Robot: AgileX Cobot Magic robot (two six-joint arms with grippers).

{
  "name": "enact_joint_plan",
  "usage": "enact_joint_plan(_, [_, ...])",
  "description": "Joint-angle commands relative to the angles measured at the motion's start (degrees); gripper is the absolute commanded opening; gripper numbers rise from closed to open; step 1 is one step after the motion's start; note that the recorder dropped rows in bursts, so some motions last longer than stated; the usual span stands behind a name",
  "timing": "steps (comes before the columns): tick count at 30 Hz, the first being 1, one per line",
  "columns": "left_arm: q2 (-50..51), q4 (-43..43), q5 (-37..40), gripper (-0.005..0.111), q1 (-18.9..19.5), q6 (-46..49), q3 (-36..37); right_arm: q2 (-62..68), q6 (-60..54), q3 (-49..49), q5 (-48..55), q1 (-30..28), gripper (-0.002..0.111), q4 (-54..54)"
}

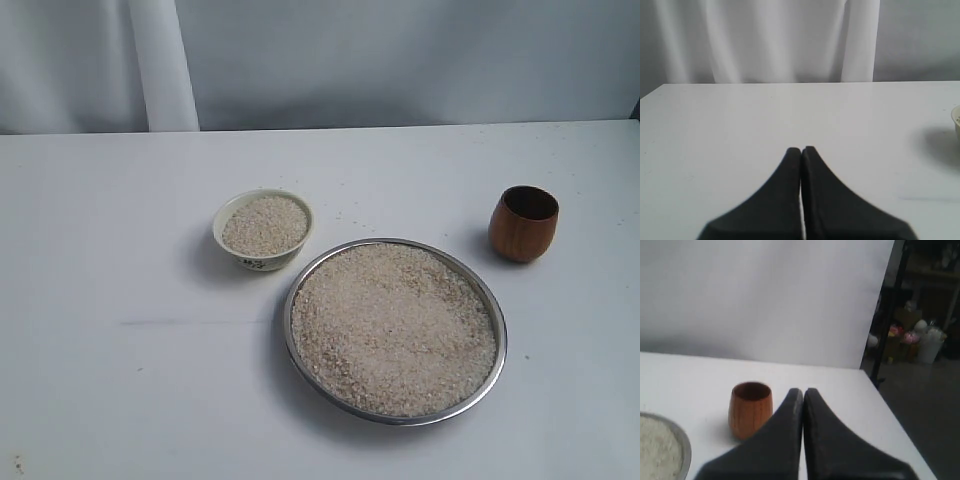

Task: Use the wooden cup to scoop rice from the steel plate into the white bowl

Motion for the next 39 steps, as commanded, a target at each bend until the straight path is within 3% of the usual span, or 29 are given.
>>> enact_joint_plan(1, [-0.1, 0.0, -0.3, 0.0, -0.1, -0.2, 0.1, -0.2, -0.2, 0.2, -12.3, -0.3, 0.0, -0.7])
enact_joint_plan(5, [-0.1, 0.0, -0.3, 0.0, -0.1, -0.2, 0.1, -0.2, -0.2, 0.2, -17.7, -0.3, 0.0, -0.7])
enact_joint_plan(24, [-0.1, 0.0, -0.3, 0.0, -0.1, -0.2, 0.1, -0.2, -0.2, 0.2, -17.9, -0.3, 0.0, -0.7])
enact_joint_plan(27, [-0.1, 0.0, -0.3, 0.0, -0.1, -0.2, 0.1, -0.2, -0.2, 0.2, -22.4, -0.3, 0.0, -0.9])
enact_joint_plan(32, [-0.1, 0.0, -0.3, 0.0, -0.1, -0.2, 0.1, -0.2, 14.3, 0.2, -32.4, -0.3, 0.0, -0.7])
enact_joint_plan(36, [-0.1, 0.0, -0.3, 0.0, -0.1, -0.2, 0.1, -0.2, 34.7, 0.2, -34.2, -0.3, 0.0, -1.8])
enact_joint_plan(39, [-0.1, 0.0, -0.3, 0.0, -0.1, -0.2, 0.1, -0.2, 39.8, 0.2, -33.8, -0.3, 0.0, -6.7])
